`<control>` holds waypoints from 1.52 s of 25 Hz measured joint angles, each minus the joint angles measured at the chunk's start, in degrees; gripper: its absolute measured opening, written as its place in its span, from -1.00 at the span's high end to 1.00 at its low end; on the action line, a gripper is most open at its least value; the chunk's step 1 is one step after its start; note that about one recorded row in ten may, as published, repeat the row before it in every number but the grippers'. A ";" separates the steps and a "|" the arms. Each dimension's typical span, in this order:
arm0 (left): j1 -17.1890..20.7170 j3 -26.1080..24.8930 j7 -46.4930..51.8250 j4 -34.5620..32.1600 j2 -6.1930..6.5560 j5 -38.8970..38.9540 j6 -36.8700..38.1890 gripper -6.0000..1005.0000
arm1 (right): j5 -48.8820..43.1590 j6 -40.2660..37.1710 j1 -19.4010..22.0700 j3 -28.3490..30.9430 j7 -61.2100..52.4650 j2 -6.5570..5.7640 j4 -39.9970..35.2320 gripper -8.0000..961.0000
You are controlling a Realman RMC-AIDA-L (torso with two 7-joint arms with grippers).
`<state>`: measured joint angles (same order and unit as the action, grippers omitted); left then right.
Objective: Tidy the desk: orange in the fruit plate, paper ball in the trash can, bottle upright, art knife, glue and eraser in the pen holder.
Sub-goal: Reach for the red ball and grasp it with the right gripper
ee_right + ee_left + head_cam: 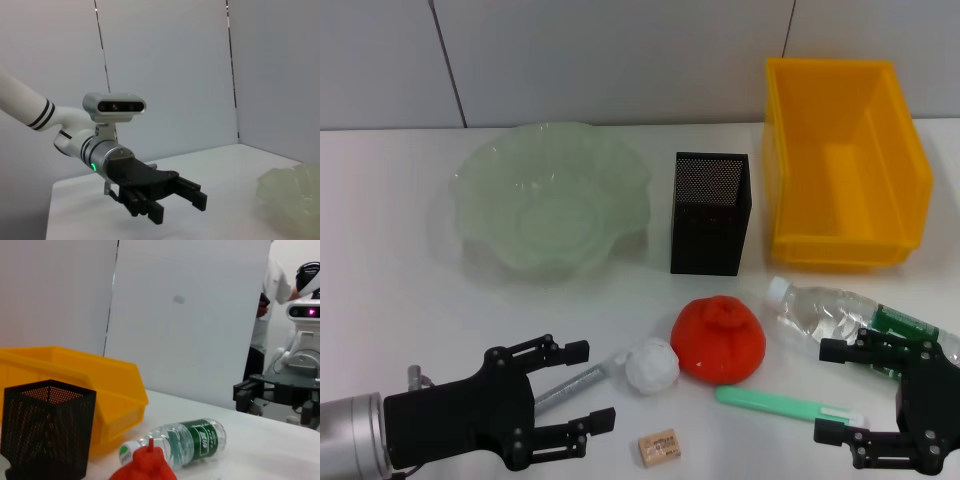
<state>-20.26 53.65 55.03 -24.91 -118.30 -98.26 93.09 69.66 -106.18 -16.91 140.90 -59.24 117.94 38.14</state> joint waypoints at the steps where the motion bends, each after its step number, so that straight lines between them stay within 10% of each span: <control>1: 0.00 0.00 0.00 0.00 0.00 0.00 0.00 -0.60 | -0.03 0.61 -0.13 -0.08 0.06 0.07 0.00 -0.69; 25: -1.34 -0.44 -0.34 -0.02 -0.38 -1.01 -1.39 -0.60 | 0.45 1.74 0.15 2.49 -0.10 0.38 0.07 -0.69; 28: -3.25 -0.35 -2.12 2.09 -0.75 0.36 -4.80 -0.60 | 1.74 -0.24 0.22 12.02 -0.27 0.86 0.07 -0.69; 38: -12.10 -0.34 -7.22 11.42 -0.84 1.35 -11.69 -0.60 | 0.49 1.27 -0.13 13.43 -0.88 0.96 -0.18 -0.68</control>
<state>-32.36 53.32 47.80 -13.50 -119.14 -96.91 81.40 70.15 -104.91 -17.05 154.33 -60.12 118.90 37.97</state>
